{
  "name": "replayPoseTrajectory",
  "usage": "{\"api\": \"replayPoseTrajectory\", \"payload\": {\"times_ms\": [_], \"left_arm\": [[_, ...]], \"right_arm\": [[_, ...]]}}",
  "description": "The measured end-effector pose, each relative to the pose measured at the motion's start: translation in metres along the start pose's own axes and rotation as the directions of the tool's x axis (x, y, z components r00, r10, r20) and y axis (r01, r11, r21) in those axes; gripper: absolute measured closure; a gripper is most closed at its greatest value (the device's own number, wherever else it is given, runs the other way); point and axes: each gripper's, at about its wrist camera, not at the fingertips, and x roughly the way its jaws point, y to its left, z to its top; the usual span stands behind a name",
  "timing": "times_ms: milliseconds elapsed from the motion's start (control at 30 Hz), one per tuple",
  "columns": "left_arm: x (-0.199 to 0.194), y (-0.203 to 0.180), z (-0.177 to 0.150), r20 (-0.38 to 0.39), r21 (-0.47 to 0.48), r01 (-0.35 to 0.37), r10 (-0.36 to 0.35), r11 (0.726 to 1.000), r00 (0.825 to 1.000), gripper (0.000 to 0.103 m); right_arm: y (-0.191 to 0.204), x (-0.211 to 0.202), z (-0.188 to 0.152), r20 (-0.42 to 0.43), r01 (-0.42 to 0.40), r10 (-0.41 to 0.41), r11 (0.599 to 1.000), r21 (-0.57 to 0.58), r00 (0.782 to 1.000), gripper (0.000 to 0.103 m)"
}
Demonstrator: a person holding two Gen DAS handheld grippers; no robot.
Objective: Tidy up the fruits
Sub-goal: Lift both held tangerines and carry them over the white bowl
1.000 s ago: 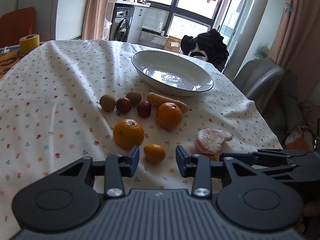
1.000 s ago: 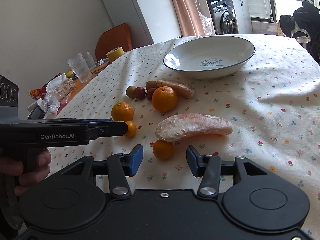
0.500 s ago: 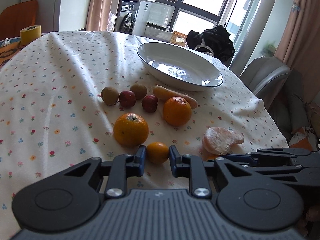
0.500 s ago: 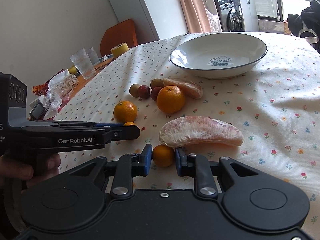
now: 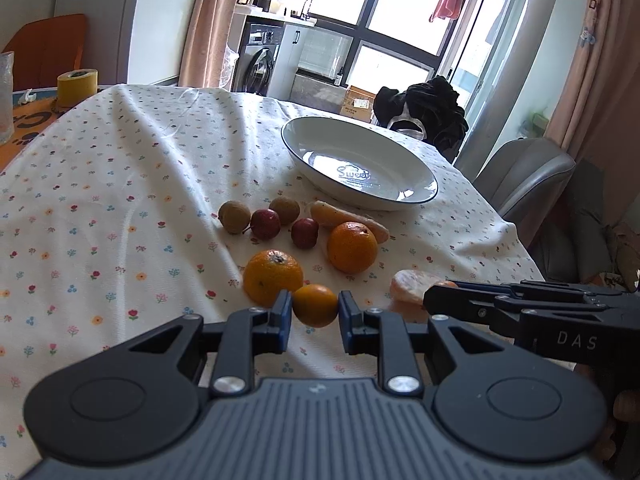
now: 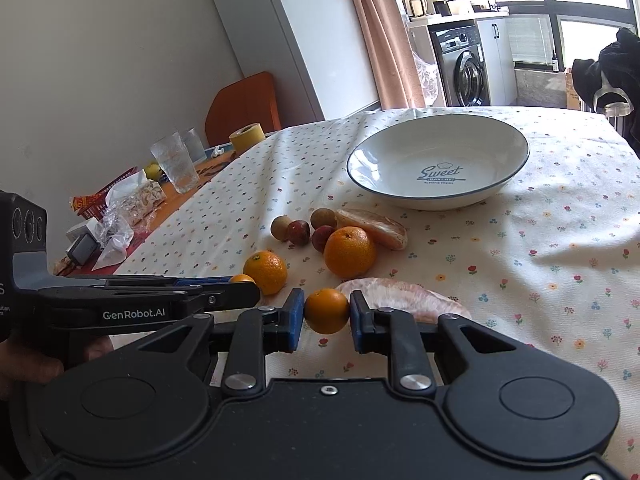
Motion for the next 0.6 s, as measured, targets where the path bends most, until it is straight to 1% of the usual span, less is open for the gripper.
{"api": "replayPoseTrajectory", "payload": {"times_ms": [333, 600], "left_arm": [[-0.014, -0.008, 0.013, 0.052, 0.028, -0.011, 0.010, 1.000, 0.999, 0.080], [-0.015, -0.017, 0.023, 0.068, 0.045, -0.015, 0.012, 0.999, 0.998, 0.080]], "right_arm": [[-0.003, -0.015, 0.011, 0.054, 0.004, -0.004, 1.000, 0.000, 0.999, 0.080], [-0.008, -0.024, 0.019, 0.087, 0.016, -0.016, 1.000, 0.000, 0.996, 0.080]]}}
